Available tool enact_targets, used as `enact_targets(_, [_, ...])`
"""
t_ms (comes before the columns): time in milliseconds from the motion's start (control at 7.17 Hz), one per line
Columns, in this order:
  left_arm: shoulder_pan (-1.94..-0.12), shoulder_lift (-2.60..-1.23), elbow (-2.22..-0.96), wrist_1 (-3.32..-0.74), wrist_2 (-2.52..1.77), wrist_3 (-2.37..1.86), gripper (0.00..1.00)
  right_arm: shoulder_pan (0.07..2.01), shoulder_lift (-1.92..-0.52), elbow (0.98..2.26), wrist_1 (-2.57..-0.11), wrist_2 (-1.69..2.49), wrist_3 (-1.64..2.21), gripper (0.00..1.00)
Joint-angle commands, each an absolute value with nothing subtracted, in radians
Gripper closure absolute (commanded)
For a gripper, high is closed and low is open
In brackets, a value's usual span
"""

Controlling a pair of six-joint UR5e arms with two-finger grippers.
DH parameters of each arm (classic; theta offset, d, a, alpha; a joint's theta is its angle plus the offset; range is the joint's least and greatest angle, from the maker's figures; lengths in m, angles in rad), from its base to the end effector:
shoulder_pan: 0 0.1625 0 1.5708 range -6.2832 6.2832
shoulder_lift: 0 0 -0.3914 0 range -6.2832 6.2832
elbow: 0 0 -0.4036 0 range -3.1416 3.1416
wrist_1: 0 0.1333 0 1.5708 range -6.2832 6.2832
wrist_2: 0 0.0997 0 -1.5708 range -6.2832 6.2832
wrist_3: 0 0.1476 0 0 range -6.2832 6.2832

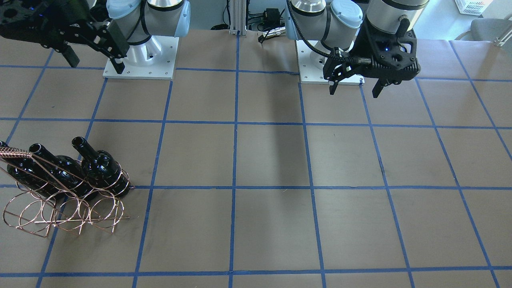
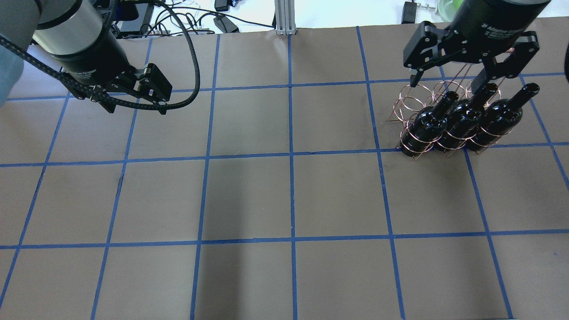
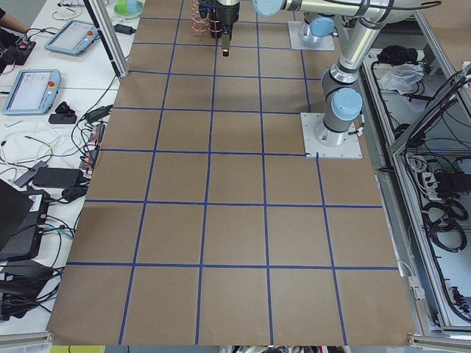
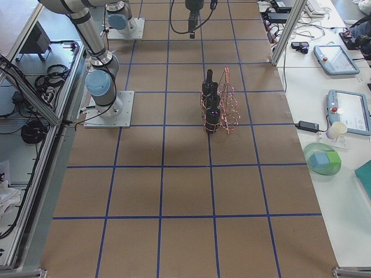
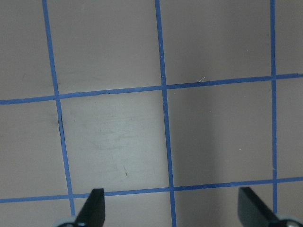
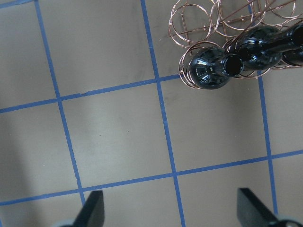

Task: Place wine into wine basket
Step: 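Open the right gripper and raise it away from the rack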

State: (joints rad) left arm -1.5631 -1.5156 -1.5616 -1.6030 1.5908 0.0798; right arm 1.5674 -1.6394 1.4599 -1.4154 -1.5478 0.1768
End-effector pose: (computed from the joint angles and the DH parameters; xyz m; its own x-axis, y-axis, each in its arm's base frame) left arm -0.1266 -0.4866 0.4350 -0.9972 0.0714 -0.0225 0.0720 0.9969 -0.0305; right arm 0.1351 -0.4740 0.4799 -0.9835 0.1786 -0.0269 0.1792 0.9836 -0.0197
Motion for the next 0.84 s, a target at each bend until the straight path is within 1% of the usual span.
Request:
enact_targets(0, [-1.563, -1.516, -1.562, -1.603, 1.591, 0.080, 0.00, 1.594, -1.643, 1.491, -1.419, -1.551, 0.204, 0.00])
enact_targets(698, [-1.563, -1.516, -1.562, -1.603, 1.592, 0.080, 0.00, 1.592, -1.647, 1.503, -1.440, -1.582, 0.115, 0.00])
